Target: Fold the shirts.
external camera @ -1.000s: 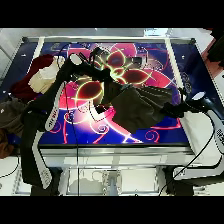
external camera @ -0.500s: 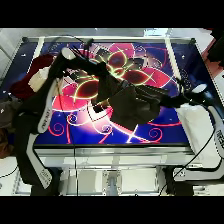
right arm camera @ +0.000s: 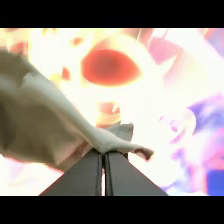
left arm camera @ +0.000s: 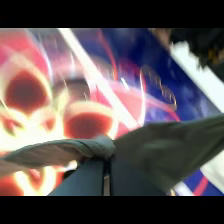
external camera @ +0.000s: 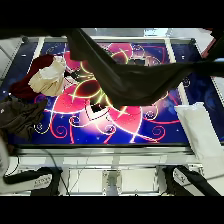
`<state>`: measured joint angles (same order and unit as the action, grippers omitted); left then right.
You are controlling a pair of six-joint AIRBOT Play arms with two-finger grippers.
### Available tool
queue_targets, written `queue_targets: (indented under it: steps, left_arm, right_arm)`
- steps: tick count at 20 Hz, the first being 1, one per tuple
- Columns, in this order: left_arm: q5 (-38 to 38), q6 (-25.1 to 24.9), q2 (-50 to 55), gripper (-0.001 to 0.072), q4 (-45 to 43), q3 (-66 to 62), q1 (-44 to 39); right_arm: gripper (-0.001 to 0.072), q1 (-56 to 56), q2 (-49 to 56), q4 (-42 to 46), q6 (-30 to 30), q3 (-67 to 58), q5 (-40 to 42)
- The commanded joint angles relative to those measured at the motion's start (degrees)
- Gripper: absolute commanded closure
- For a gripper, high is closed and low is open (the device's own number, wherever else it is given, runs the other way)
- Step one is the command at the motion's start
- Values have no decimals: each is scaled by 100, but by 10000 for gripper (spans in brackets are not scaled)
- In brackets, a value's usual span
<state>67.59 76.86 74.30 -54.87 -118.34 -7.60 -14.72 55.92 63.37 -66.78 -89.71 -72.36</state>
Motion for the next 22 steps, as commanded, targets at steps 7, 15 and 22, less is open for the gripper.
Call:
queue_targets:
  steps: [7, 15, 22]
  left_arm:
    - [1067, 581, -1423, 696, -2031, 533, 42]
    - [-448, 944, 236, 696, -3523, 3215, 44]
    - [-2949, 1259, 2197, 507, -2612, 3209, 39]
  right_arm:
    - [685, 9, -525, 50, -409, -1025, 1598]
    - [684, 599, 2920, -238, -949, -940, 437]
    - [653, 1095, 4848, 778, -1832, -426, 1633]
